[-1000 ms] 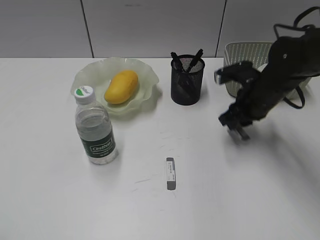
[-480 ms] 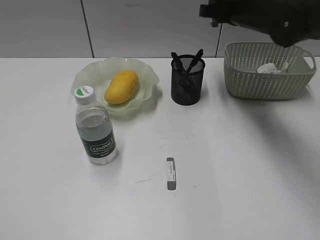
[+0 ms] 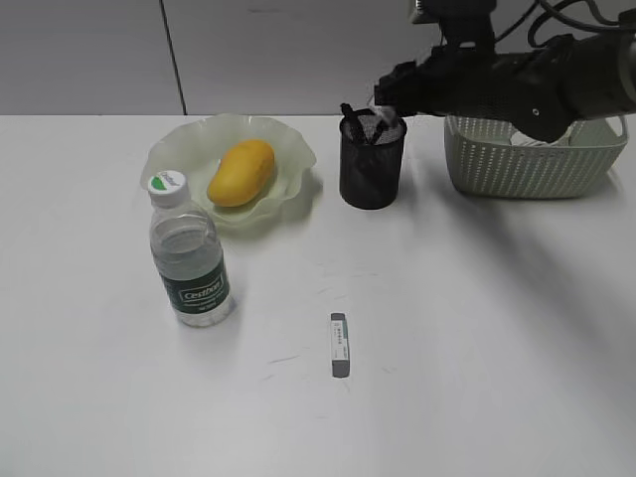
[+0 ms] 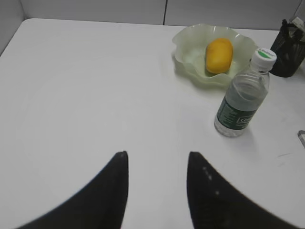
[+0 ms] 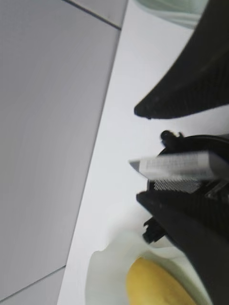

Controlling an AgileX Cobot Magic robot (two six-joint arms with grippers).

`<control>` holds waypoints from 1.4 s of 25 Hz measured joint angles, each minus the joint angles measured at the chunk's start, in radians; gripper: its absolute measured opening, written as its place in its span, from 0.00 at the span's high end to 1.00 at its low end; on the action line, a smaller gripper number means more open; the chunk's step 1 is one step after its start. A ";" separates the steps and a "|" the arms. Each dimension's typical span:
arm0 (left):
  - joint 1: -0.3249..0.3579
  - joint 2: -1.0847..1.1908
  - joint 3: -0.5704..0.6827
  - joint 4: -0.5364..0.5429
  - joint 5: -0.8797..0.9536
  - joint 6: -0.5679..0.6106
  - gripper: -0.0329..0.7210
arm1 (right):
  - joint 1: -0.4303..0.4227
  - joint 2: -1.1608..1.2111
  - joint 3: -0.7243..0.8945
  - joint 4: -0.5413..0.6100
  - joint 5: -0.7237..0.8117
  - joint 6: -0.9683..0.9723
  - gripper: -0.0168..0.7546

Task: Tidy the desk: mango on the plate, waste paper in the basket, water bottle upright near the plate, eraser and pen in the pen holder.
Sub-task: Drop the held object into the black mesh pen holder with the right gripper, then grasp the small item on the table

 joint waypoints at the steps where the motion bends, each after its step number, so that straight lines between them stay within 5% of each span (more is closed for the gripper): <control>1: 0.000 0.000 0.000 0.000 0.000 0.000 0.55 | 0.000 -0.008 0.000 -0.001 0.038 0.006 0.38; 4: 0.000 0.000 0.000 0.000 0.000 0.000 0.55 | 0.000 -0.061 0.000 -0.002 0.131 0.013 0.30; 11: 0.000 0.000 0.000 0.000 0.000 0.000 0.55 | 0.000 -0.271 0.077 -0.037 0.247 0.013 0.40; 18: 0.000 0.092 0.000 -0.030 -0.006 0.045 0.55 | 0.000 -0.682 0.489 0.058 0.644 -0.136 0.42; 23: 0.000 0.324 -0.013 -0.204 -0.038 0.260 0.55 | 0.000 -1.106 0.678 0.349 1.064 -0.413 0.42; 28: -0.001 0.575 -0.024 -0.432 -0.239 0.417 0.55 | 0.000 -1.529 0.752 0.402 1.330 -0.451 0.42; 30: -0.013 0.676 -0.032 -0.575 -0.295 0.565 0.57 | 0.000 -1.672 0.782 0.402 1.375 -0.456 0.42; 35: -0.186 0.953 -0.131 -0.735 -0.391 0.741 0.63 | 0.000 -1.954 0.786 0.417 1.415 -0.459 0.42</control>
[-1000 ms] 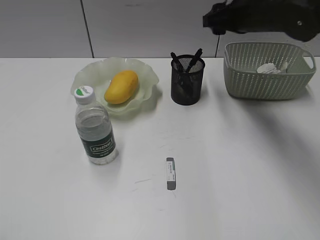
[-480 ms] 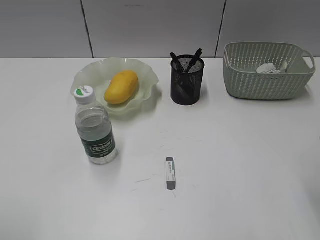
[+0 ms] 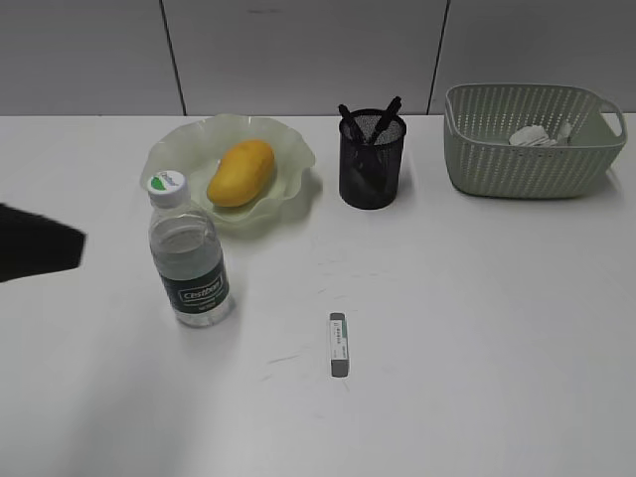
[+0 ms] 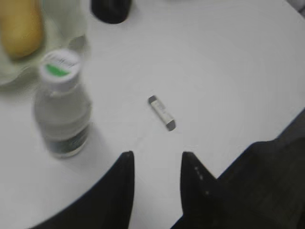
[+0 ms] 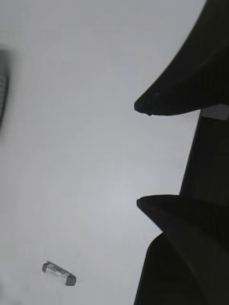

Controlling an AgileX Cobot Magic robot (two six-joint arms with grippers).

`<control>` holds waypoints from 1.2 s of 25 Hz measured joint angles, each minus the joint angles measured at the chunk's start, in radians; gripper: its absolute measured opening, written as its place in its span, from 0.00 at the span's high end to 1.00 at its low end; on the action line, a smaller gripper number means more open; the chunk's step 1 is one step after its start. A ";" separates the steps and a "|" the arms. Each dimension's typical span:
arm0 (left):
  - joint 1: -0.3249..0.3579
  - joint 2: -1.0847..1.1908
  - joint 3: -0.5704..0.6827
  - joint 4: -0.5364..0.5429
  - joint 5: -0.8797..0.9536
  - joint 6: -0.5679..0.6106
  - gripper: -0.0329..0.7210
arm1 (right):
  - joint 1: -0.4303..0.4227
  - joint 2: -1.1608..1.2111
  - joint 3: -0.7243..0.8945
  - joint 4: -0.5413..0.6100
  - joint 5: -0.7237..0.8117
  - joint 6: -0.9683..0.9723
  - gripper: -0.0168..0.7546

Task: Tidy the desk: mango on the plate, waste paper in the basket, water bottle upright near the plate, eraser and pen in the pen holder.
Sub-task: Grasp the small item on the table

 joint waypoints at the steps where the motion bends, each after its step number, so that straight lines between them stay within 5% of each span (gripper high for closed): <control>1: -0.074 0.041 -0.028 0.000 -0.028 0.006 0.63 | 0.000 -0.034 0.000 0.004 0.006 -0.001 0.42; 4: -0.316 0.213 -0.134 0.056 -0.181 -0.046 0.63 | 0.000 -0.086 -0.001 0.022 0.029 -0.014 0.42; 6: -0.455 0.350 -0.225 0.181 -0.250 -0.212 0.64 | 0.000 -0.089 -0.002 0.037 0.049 -0.020 0.42; 9: -0.542 0.594 -0.387 0.412 -0.231 -0.544 0.64 | 0.000 -0.089 -0.003 0.037 0.054 -0.023 0.43; 13: -0.553 0.889 -0.594 0.633 -0.116 -0.806 0.58 | 0.000 -0.089 -0.004 0.037 0.056 -0.025 0.43; 19: -0.549 1.140 -0.776 0.719 0.009 -1.019 0.41 | 0.000 -0.089 -0.004 0.037 0.055 -0.025 0.43; 27: -0.549 1.236 -0.816 0.904 0.079 -1.294 0.45 | 0.000 -0.089 -0.004 0.037 0.053 -0.026 0.44; 30: -0.549 1.251 -0.817 0.908 0.081 -1.330 0.58 | 0.000 -0.089 -0.004 0.037 0.053 -0.026 0.46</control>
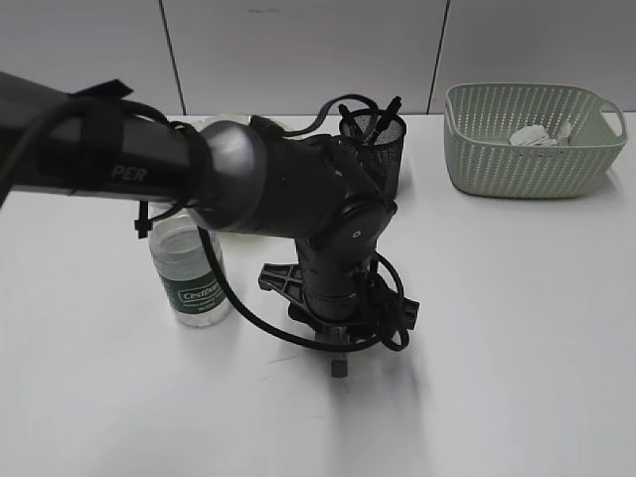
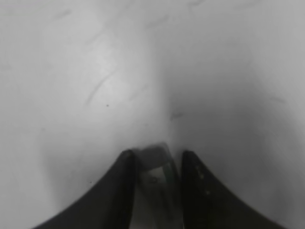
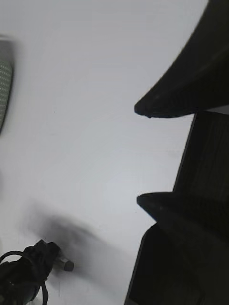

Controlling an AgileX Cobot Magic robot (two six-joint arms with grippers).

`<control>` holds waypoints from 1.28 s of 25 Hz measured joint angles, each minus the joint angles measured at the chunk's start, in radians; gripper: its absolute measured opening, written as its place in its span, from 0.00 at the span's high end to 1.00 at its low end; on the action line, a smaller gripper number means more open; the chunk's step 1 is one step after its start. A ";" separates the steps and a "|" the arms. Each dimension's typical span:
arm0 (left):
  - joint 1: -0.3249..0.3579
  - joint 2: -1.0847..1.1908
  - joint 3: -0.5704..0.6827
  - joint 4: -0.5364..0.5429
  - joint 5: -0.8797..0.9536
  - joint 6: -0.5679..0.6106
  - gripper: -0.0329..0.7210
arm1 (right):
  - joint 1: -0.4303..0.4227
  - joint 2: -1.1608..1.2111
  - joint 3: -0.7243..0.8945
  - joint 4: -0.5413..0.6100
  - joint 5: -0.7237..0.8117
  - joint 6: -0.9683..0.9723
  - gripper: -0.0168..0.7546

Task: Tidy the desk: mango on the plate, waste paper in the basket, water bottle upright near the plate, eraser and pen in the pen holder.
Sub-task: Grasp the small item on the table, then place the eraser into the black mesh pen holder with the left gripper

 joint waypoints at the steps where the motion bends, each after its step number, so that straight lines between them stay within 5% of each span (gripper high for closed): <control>1: 0.000 0.001 0.000 0.003 -0.002 -0.007 0.66 | 0.000 0.000 0.000 0.000 0.000 0.000 0.46; 3: 0.000 -0.001 0.000 0.011 -0.015 -0.012 0.78 | 0.000 0.000 0.000 0.000 -0.001 0.000 0.47; 8: 0.020 -0.056 0.002 0.178 -0.380 -0.018 0.77 | 0.000 0.000 0.000 0.000 -0.001 0.000 0.47; 13: 0.157 -0.079 -0.082 0.386 -0.835 -0.018 0.77 | 0.000 0.000 0.000 0.000 -0.001 0.000 0.47; 18: 0.286 0.000 -0.237 0.403 -0.896 -0.020 0.77 | 0.000 0.000 0.000 0.000 -0.002 -0.001 0.47; 24: 0.298 0.095 -0.332 0.418 -0.884 -0.020 0.76 | 0.000 0.000 0.000 0.000 -0.004 -0.001 0.47; 30: 0.298 0.096 -0.336 0.433 -0.801 -0.020 0.44 | 0.000 0.000 0.000 0.000 -0.005 -0.001 0.52; 32: 0.292 0.071 -0.336 0.418 -0.698 -0.020 0.40 | 0.000 0.000 0.000 0.000 -0.005 -0.001 0.52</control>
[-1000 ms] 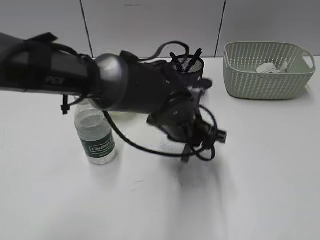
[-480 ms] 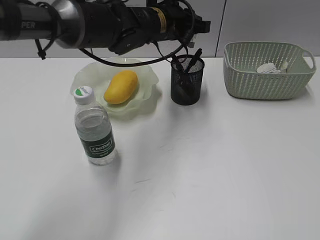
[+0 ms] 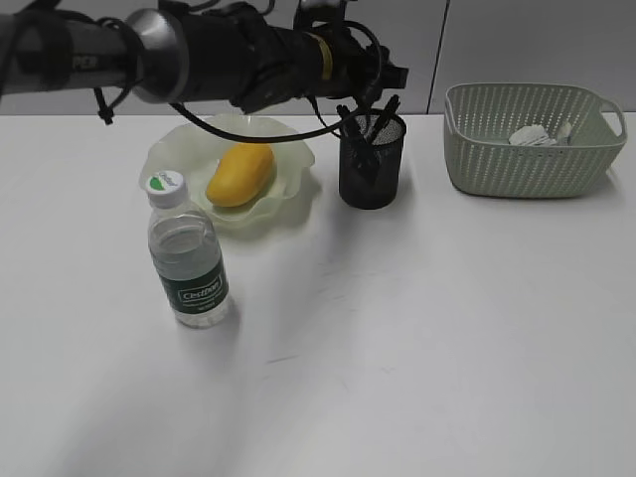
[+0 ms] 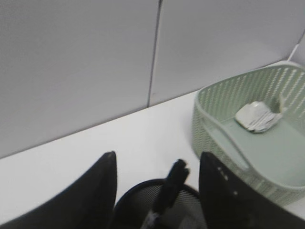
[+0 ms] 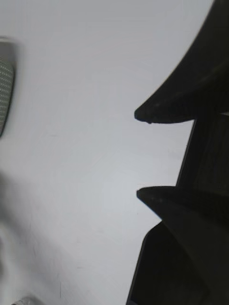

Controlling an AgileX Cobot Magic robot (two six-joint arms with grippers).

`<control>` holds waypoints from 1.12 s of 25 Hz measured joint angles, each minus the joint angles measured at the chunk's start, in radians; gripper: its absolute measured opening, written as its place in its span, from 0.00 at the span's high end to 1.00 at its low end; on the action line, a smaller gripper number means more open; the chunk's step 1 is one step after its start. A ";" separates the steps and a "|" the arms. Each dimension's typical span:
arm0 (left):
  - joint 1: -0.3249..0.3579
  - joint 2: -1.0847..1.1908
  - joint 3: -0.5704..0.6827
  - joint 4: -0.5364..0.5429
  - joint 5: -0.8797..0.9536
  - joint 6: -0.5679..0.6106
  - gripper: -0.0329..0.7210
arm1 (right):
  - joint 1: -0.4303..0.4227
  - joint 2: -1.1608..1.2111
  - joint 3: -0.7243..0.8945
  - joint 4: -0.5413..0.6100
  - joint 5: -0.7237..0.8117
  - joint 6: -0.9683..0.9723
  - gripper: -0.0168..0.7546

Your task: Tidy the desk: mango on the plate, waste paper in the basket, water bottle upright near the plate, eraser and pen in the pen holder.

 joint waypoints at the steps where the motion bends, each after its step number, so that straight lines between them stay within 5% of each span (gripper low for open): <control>1: -0.006 -0.022 0.000 0.000 0.076 0.005 0.41 | 0.000 0.000 0.000 0.000 0.000 0.000 0.52; 6: -0.053 -0.177 0.002 -0.035 0.449 0.217 0.51 | 0.000 0.000 0.002 -0.054 -0.022 -0.001 0.52; 9: -0.087 -0.309 0.073 -0.092 0.516 0.333 0.56 | 0.000 0.000 0.017 -0.069 -0.072 -0.002 0.52; 18: -0.160 -0.973 0.612 -0.168 0.554 0.367 0.57 | 0.000 0.000 0.035 -0.069 -0.113 -0.002 0.53; 28: -0.160 -1.826 1.122 -0.368 1.007 0.433 0.57 | 0.000 0.000 0.035 -0.069 -0.116 -0.003 0.60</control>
